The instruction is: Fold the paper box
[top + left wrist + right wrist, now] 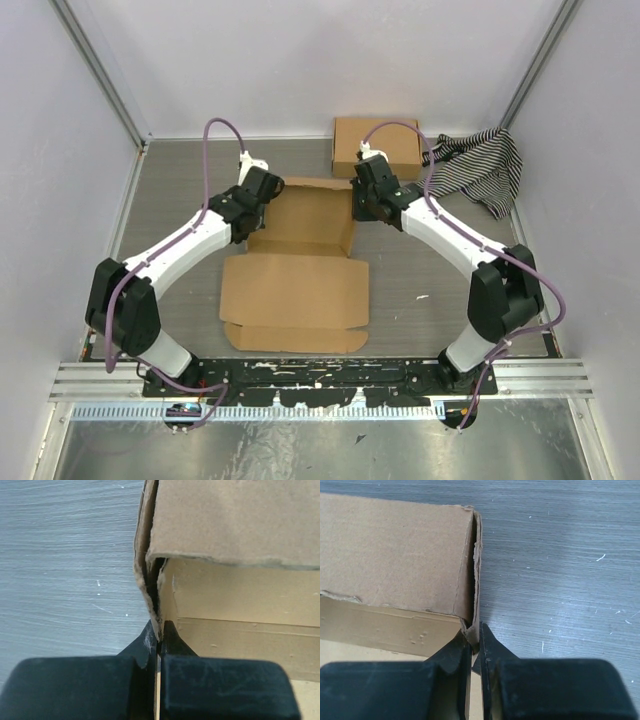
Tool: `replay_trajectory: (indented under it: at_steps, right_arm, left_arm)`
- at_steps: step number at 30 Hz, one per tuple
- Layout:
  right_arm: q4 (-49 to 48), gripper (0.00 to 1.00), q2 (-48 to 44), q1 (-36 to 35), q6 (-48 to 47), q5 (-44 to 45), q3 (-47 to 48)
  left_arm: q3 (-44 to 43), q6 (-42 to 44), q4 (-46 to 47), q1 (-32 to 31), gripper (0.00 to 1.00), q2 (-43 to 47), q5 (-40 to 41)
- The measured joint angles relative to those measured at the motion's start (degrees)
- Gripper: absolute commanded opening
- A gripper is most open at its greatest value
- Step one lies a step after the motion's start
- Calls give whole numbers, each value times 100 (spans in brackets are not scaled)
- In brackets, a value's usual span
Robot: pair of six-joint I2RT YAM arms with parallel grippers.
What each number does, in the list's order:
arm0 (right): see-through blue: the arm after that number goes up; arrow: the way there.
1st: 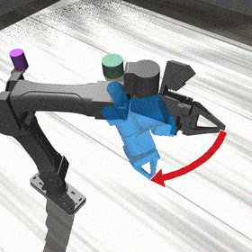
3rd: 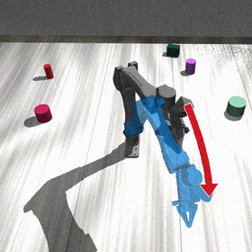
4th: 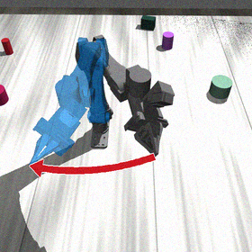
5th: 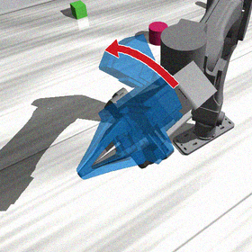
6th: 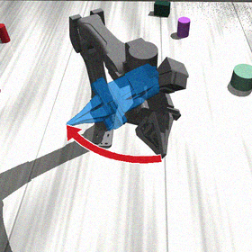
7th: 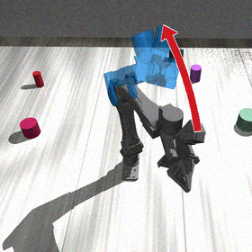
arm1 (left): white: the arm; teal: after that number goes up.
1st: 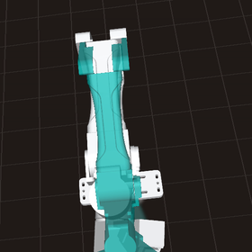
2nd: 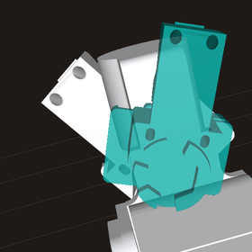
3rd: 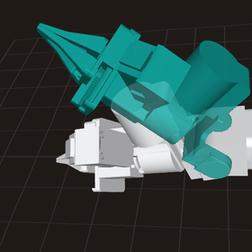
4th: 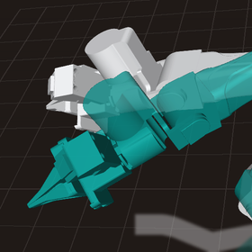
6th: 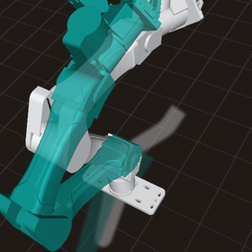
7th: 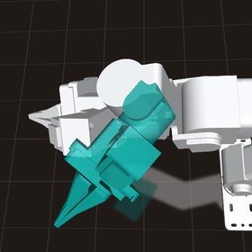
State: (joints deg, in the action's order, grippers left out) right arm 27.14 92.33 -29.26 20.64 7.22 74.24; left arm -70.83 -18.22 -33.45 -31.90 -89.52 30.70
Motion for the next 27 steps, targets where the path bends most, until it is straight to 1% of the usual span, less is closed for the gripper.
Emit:
replay_trajectory:
  at_steps: [3,8,9,10,11,12,14,15,17,24,27]
  right_arm:
    - [133,2,136,-66,199,146,125]
    - [229,2,267,-114,363,170,291]
    - [254,2,284,-116,374,170,334]
    - [269,3,295,-116,378,168,363]
    - [297,3,308,-116,380,168,402]
    - [308,3,313,-116,385,168,422]
    - [365,3,337,-114,396,195,452]
    - [413,3,363,-105,396,212,472]
    - [463,3,420,-90,400,223,505]
    - [511,3,623,-81,470,212,527]
    - [511,5,634,-81,472,186,527]
  left_arm:
    - [48,-85,-42,-173,0,2,509]
    - [162,-166,-31,-310,0,2,970]
    - [170,-177,-26,-323,3,2,1014]
    - [170,-188,-26,-330,9,2,1036]
    - [170,-199,-20,-330,20,4,1038]
    - [170,-201,-11,-330,28,9,1019]
    - [190,-205,-11,-323,38,44,957]
    - [240,-221,-11,-313,40,96,901]
    - [293,-260,-92,-302,43,203,787]
    - [295,-468,-490,-284,44,385,514]
    - [295,-509,-595,-284,46,468,422]
